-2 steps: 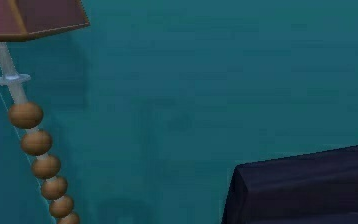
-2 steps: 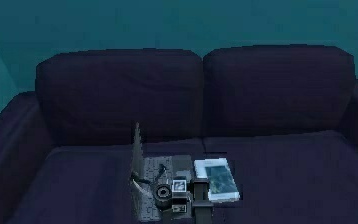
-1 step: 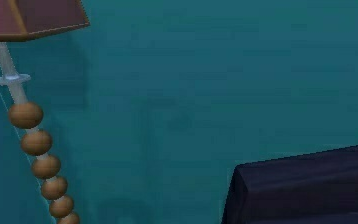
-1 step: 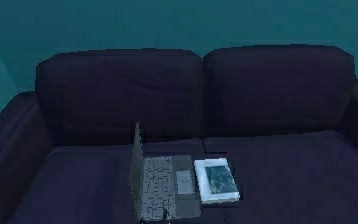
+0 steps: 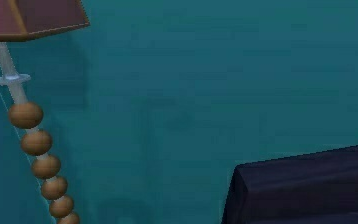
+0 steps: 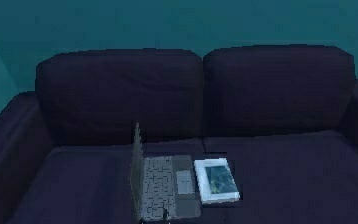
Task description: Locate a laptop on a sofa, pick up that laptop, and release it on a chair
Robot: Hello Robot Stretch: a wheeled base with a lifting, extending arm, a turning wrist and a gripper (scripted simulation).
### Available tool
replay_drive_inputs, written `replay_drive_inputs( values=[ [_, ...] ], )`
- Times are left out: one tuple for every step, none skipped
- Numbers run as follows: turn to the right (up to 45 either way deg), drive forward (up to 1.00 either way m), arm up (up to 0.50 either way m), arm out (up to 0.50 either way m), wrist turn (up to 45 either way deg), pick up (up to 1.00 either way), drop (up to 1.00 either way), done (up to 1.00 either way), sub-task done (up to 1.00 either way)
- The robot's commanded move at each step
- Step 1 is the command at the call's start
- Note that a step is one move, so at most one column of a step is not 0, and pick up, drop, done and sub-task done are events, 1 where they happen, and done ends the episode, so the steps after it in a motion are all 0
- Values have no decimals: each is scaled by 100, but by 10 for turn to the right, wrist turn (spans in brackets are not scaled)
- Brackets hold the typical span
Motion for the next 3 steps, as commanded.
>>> replay_drive_inputs(
  values=[
    [0,0,10,0,0,0,0,0,0],
    [0,0,46,0,0,0,0,0,0],
    [0,0,0,0,-450,0,0,0,0]
  ],
)
